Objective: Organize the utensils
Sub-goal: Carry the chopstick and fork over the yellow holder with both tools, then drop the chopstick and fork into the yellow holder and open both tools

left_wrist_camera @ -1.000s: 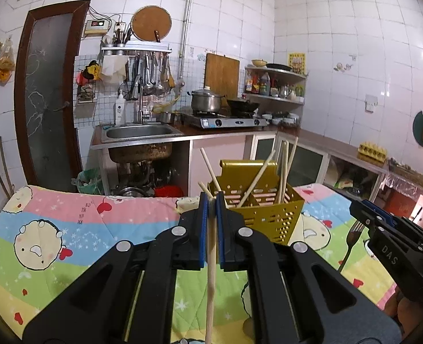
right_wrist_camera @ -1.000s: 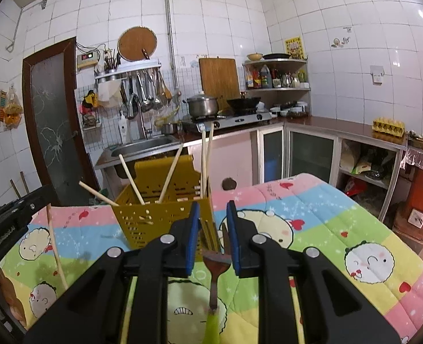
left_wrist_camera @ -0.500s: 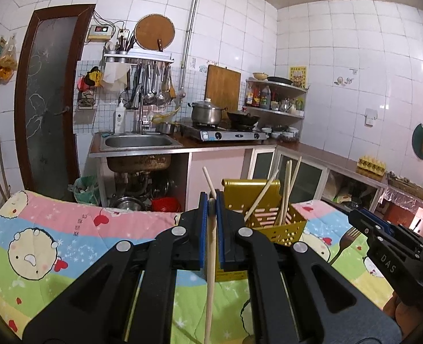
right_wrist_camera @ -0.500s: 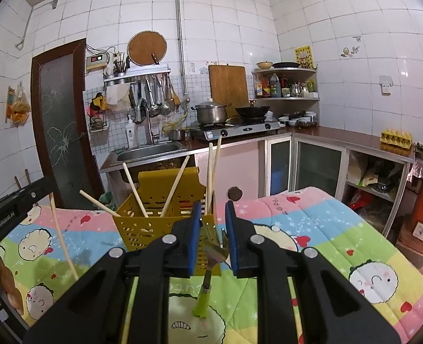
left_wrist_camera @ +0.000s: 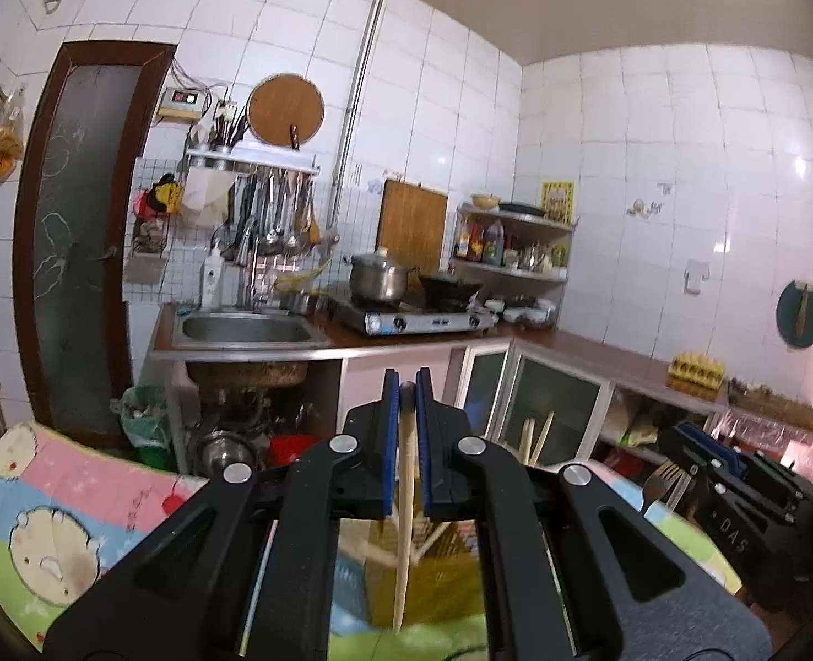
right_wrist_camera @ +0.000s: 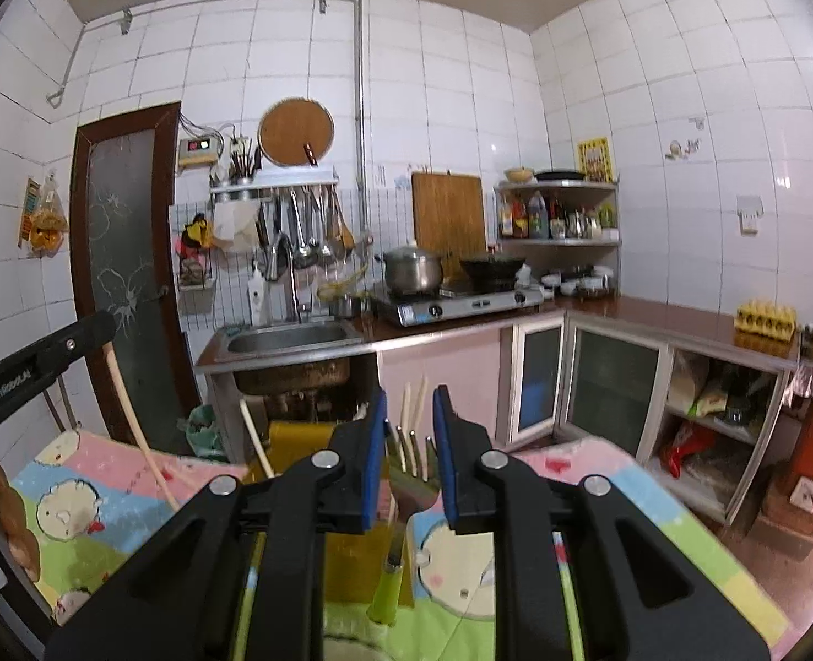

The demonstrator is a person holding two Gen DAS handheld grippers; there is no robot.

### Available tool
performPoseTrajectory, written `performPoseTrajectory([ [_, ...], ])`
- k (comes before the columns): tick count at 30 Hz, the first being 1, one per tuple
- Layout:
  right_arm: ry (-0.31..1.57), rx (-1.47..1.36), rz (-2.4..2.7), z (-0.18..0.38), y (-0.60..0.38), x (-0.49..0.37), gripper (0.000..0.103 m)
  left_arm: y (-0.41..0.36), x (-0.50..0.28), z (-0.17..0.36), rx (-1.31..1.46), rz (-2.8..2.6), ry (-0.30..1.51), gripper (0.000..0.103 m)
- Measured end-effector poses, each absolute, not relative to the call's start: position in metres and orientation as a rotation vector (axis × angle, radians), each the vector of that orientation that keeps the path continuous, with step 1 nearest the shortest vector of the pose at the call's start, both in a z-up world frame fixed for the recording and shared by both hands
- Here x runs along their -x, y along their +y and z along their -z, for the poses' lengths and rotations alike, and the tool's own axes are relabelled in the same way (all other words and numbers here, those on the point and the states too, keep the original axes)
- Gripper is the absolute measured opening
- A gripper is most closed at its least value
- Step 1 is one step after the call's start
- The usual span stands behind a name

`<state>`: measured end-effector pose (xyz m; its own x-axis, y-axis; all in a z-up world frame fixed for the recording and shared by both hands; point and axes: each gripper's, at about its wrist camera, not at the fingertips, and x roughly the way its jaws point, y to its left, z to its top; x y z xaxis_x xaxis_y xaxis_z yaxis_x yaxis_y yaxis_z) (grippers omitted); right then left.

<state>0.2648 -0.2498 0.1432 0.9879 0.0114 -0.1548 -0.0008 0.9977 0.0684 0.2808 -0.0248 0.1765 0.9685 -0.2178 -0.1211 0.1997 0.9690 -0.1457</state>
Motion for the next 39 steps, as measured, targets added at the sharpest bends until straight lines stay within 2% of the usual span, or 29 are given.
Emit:
performPoseTrajectory([
  [7, 0.097, -0.044, -0.004, -0.191, -0.243, -0.284, 0.017, -0.032, -0.296, -0.218, 0.146, 0.197, 0.018, 0.005],
  [13, 0.082, -0.039, 0.005, -0.206, -0.236, -0.314, 0.017, -0.038, -0.335, -0.211, 0.146, 0.176, 0.048, 0.005],
  [22, 0.146, -0.037, 0.002, -0.172, -0.232, -0.354, 0.016, -0.036, -0.377, -0.158, 0.135, 0.162, 0.151, 0.005],
  [25, 0.211, -0.025, -0.017, -0.151, -0.231, -0.37, 0.013, -0.035, -0.385, -0.138, 0.118, 0.171, 0.204, 0.005],
  [32, 0.343, -0.019, -0.053, -0.109, -0.233, -0.387, 0.014, -0.023, -0.396, -0.1, 0.148, 0.17, 0.337, 0.007],
  [33, 0.356, -0.016, -0.044, -0.107, -0.235, -0.387, 0.015, -0.02, -0.395, -0.099, 0.16, 0.17, 0.351, 0.013],
  [34, 0.368, -0.021, -0.037, -0.105, -0.239, -0.385, 0.028, -0.016, -0.395, -0.099, 0.173, 0.169, 0.363, 0.025],
  [35, 0.374, -0.037, -0.03, -0.106, -0.243, -0.382, 0.051, -0.01, -0.391, -0.103, 0.188, 0.166, 0.366, 0.033],
  [36, 0.366, -0.046, -0.018, -0.107, -0.247, -0.377, 0.059, -0.007, -0.387, -0.106, 0.196, 0.161, 0.361, 0.049],
  [37, 0.355, -0.052, -0.008, -0.109, -0.249, -0.371, 0.061, -0.003, -0.381, -0.11, 0.202, 0.154, 0.352, 0.064],
  [39, 0.348, -0.053, 0.014, -0.115, -0.254, -0.36, 0.061, 0.001, -0.368, -0.116, 0.197, 0.153, 0.344, 0.078],
])
